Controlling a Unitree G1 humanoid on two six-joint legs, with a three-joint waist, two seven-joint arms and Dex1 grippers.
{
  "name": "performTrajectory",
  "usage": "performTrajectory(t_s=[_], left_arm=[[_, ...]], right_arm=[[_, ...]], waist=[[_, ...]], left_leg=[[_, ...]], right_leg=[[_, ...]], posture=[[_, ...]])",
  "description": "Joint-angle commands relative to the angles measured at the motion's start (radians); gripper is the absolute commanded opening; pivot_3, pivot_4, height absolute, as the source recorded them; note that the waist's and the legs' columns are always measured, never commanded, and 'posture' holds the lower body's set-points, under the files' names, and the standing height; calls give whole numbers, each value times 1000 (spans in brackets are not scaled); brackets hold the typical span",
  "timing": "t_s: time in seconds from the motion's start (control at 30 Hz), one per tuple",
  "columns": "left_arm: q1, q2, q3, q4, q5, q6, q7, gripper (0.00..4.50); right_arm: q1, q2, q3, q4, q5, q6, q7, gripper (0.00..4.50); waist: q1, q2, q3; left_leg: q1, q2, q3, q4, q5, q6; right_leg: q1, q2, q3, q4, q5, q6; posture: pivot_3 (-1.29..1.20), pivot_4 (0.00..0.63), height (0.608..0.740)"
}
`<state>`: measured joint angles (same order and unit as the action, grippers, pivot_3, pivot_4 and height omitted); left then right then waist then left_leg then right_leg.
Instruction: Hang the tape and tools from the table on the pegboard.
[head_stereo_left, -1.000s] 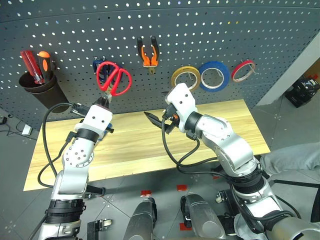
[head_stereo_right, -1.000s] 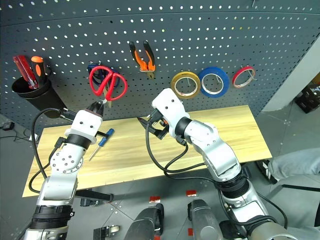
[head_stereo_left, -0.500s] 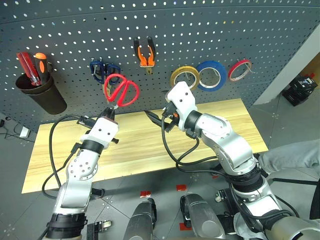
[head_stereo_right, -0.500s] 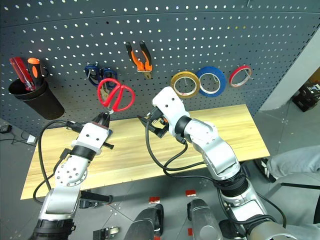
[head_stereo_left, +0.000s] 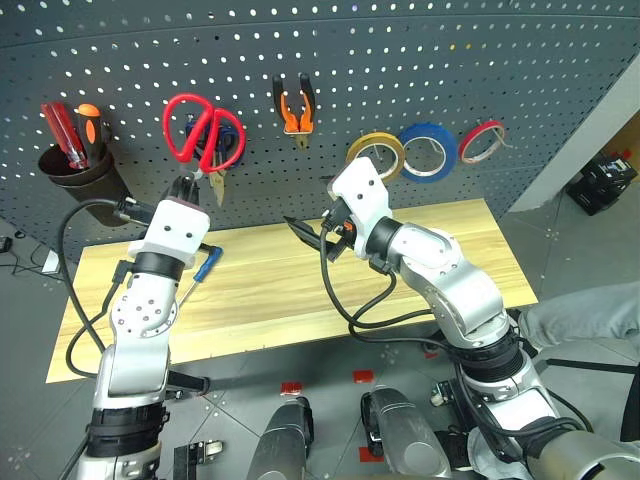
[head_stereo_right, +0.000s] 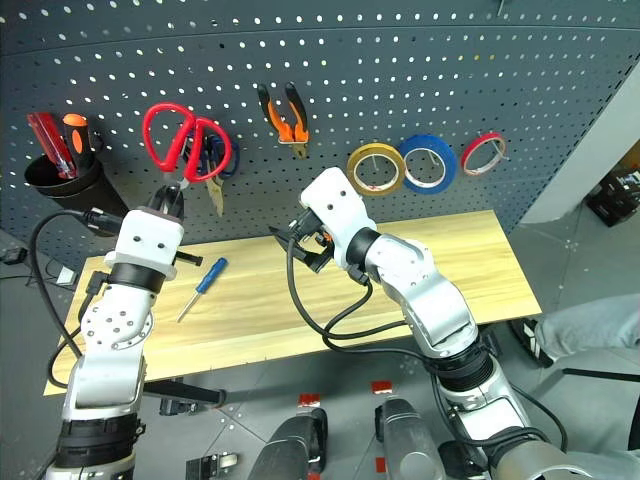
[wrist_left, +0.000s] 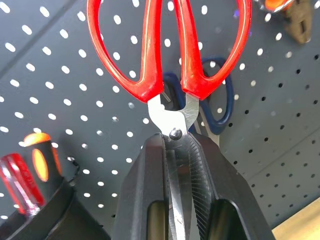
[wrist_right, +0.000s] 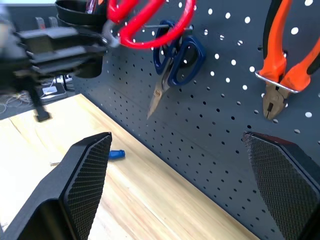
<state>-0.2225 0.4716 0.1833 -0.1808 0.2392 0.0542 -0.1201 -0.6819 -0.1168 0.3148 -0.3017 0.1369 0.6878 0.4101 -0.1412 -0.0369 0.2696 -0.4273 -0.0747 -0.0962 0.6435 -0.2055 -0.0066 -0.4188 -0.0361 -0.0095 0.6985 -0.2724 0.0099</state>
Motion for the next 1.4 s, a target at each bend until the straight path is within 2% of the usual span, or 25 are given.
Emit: performTrajectory(t_s=[0.03,0.4,0.43,0.63,0.8,0.93,1.03,1.1,1.23,1.4], left_arm=[[-29,8,-3,32,10,-21,17,283],[-34,-9,-31,116,-17,16,-20,283],[-34,-11,-30,123,-22,26,-24,994],[-36,0,-25,147,-31,53,-38,2841],[28,6,14,143,-98,148,-96,4419],[55,58,84,216,-211,300,-205,4419],[2,125,101,337,-268,382,-288,4419],[-52,163,96,431,-280,389,-316,4419],[-193,180,87,639,-326,413,-374,4419],[-324,190,49,871,-311,361,-415,4419]], right_arm=[[-28,11,-12,-22,3,-17,2,4500],[-38,31,-13,-32,12,-17,4,4500],[-39,36,-13,-33,15,-20,5,4500],[-39,55,-2,-47,22,-19,13,4500],[-29,59,15,-68,18,14,8,4500],[-13,65,36,-107,23,101,-9,4500],[-9,73,55,-142,33,194,-18,4500],[-15,80,66,-165,41,245,-21,4500],[-25,99,73,-203,65,333,-34,4500],[-30,109,78,-239,88,405,-42,4500]], waist=[[-2,0,0],[-1,0,0],[-1,0,0],[-2,0,0],[-5,0,0],[-12,0,0],[-10,1,1],[-4,1,3],[6,0,15],[2,-2,37]], left_leg=[[0,0,0,0,0,0],[0,0,0,0,0,0],[0,0,0,0,0,0],[0,0,-1,0,0,0],[0,0,0,0,0,0],[0,1,-1,0,0,0],[0,1,-1,0,0,0],[0,1,-1,0,0,0],[0,1,-2,1,0,0],[-2,1,-1,0,0,1]], right_leg=[[0,0,0,0,0,0],[-1,0,0,0,0,0],[-1,0,0,0,0,0],[-1,0,0,0,0,0],[-1,0,0,0,0,0],[-1,0,0,0,0,0],[-1,1,0,1,0,-1],[-1,1,0,0,0,-1],[0,0,-1,-1,0,-1],[-2,0,0,-2,0,-1]], posture=[[-252,213,740],[-260,214,740],[-260,214,740],[-261,216,740],[-271,227,740],[-266,251,740],[-262,284,740],[-262,320,740],[-260,375,740],[-265,404,740]])
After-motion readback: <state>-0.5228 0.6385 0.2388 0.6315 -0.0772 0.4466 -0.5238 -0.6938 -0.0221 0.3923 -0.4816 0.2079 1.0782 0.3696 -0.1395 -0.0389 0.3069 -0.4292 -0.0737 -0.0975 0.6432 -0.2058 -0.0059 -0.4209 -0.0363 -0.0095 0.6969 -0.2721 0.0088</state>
